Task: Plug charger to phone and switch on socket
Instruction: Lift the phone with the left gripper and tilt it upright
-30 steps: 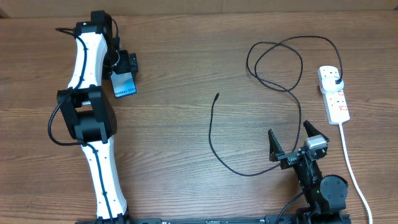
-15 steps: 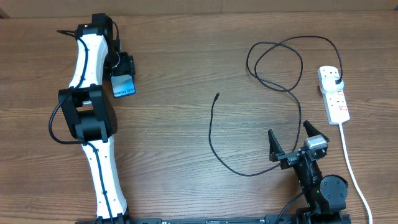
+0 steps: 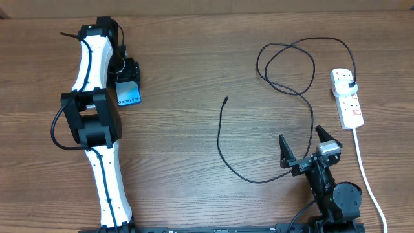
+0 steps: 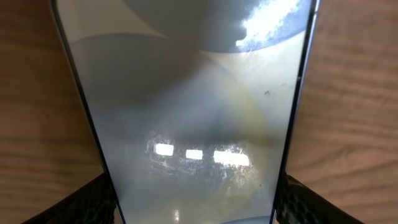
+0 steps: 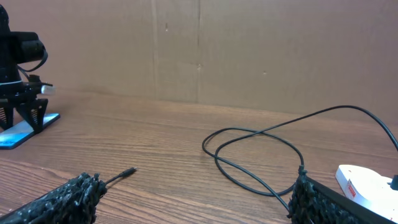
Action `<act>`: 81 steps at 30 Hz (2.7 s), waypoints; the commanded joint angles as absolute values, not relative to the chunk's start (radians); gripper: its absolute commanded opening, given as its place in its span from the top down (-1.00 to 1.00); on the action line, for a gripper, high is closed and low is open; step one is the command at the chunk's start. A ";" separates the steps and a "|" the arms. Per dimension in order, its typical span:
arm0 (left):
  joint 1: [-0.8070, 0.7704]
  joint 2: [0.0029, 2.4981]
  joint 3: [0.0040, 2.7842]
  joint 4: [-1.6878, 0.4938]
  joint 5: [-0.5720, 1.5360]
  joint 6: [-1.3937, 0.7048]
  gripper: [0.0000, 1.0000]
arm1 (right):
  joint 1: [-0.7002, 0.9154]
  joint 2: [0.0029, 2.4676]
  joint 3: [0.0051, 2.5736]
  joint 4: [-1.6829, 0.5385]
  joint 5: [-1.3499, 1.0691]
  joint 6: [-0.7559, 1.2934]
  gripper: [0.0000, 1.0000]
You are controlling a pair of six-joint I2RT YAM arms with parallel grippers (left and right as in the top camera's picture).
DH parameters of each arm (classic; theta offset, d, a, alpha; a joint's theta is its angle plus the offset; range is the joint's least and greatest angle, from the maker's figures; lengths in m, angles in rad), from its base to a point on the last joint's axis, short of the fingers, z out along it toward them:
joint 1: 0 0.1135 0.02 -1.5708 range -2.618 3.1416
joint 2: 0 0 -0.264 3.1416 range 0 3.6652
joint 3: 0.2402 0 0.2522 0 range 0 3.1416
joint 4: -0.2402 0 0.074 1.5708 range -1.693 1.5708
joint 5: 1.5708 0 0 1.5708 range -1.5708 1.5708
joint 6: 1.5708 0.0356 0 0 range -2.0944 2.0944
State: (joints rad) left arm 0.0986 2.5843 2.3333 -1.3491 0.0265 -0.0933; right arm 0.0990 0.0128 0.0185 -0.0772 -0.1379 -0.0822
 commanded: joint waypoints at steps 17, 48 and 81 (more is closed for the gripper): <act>0.044 2.621 2.439 -1.522 0.184 -0.139 -0.09 | 0.104 0.003 0.008 -0.073 -0.128 -0.078 -1.00; -0.093 2.619 2.566 -1.602 0.154 -0.188 -0.10 | 0.104 0.003 0.008 -0.073 -0.128 -0.078 -1.00; -0.092 2.619 2.687 -1.690 0.853 -0.254 0.03 | 0.104 0.003 0.008 -0.073 -0.128 -0.078 -1.00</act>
